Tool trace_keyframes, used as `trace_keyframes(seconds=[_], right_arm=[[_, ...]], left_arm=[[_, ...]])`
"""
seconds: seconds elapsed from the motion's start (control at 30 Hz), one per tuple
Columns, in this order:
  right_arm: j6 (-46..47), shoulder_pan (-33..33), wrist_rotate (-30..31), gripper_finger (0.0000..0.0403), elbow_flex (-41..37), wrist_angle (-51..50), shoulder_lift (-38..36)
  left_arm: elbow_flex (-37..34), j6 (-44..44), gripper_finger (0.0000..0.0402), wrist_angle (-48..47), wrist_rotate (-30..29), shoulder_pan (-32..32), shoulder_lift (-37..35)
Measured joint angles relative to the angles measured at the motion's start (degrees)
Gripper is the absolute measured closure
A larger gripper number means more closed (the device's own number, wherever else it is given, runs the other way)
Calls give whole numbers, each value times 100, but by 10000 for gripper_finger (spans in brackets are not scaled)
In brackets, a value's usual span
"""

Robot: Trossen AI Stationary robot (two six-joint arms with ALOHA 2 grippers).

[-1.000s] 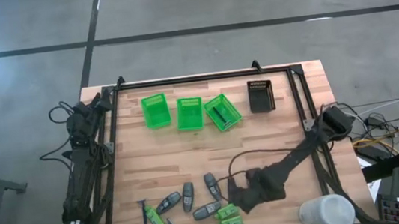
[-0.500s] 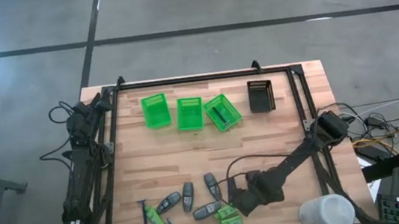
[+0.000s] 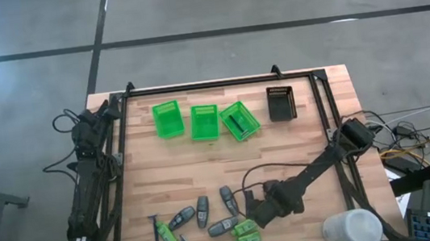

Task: Pick & Place Travel size toiletries
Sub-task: Put the shave cream into the black bin

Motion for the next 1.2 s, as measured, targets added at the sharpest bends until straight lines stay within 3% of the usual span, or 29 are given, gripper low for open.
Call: trace_keyframes(seconds=[0.1, 0.2, 0.37, 0.53, 0.73, 0.93, 1.2], right_arm=[[-118, 6, -2, 288, 0, -4, -49], [-147, 11, 64, 291, 0, -152, -178], [-125, -64, 741, 293, 0, -709, -779], [-307, -569, 1400, 292, 4, -1957, -1678], [-1666, -1996, 1629, 293, -225, -2721, -2692], [-3340, -3821, 1650, 293, -853, -2041, -3436], [-5709, -5993, 1319, 291, -1663, -843, -3654]], left_arm=[[-1, 2, 86, -2, 0, 0, 0], [-2, 2, 86, -2, 0, -2, 2], [-2, 0, 86, -4, 0, -1, 2], [0, 2, 86, -6, 0, 0, 4], [1, 0, 86, -6, 0, 0, 17], [-1, 0, 86, -6, 2, -1, 17], [0, 1, 86, -6, 2, -2, 17]])
